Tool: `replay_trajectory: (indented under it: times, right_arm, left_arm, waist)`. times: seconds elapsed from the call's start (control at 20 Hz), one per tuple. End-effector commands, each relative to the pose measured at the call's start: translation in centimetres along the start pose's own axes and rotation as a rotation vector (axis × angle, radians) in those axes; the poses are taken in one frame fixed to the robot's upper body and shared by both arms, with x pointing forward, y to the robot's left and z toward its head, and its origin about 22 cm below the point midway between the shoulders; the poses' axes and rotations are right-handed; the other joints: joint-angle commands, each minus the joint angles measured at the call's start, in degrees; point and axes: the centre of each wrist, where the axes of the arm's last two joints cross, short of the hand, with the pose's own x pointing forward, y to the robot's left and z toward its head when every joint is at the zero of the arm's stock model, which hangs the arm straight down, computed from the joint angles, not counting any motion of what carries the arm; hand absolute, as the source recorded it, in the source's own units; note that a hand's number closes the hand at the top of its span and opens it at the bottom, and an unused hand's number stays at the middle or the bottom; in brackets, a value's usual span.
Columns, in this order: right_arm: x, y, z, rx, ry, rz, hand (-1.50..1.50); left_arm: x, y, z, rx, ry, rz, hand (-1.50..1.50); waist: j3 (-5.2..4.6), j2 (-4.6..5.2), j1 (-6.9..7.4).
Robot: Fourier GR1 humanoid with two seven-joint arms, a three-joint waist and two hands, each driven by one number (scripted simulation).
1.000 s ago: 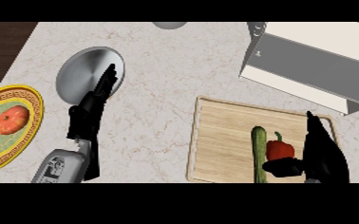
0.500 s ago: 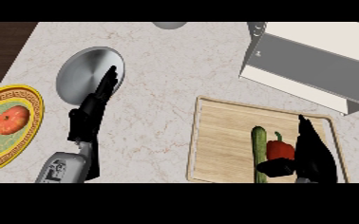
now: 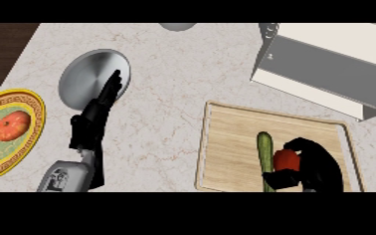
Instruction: Pick the bell pepper from the tray and place it in the tiered shelf
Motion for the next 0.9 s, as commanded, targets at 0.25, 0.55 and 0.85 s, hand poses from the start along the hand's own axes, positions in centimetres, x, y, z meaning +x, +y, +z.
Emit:
replay_trajectory:
  times: [0.25, 0.55, 0.85]
  right_arm:
    - [3.1, 1.0, 1.3, -0.045, -0.075, 0.021, 1.50]
    - [13.0, 4.7, 4.3, -0.033, -0.228, 0.048, 1.50]
    - [15.5, 3.6, 7.7, -0.084, -0.364, -0.209, 1.50]
  left_arm:
    - [-1.3, -1.3, 0.8, -0.014, -0.011, 0.017, 0.00]
    - [1.7, -1.7, -1.0, -0.024, -0.027, 0.003, 0.00]
    - [0.1, -1.1, -1.1, -0.021, -0.003, -0.003, 0.00]
  waist:
    - [0.16, 0.16, 0.10]
    - [0.22, 0.62, 2.83]
    - [0.18, 0.28, 1.47]
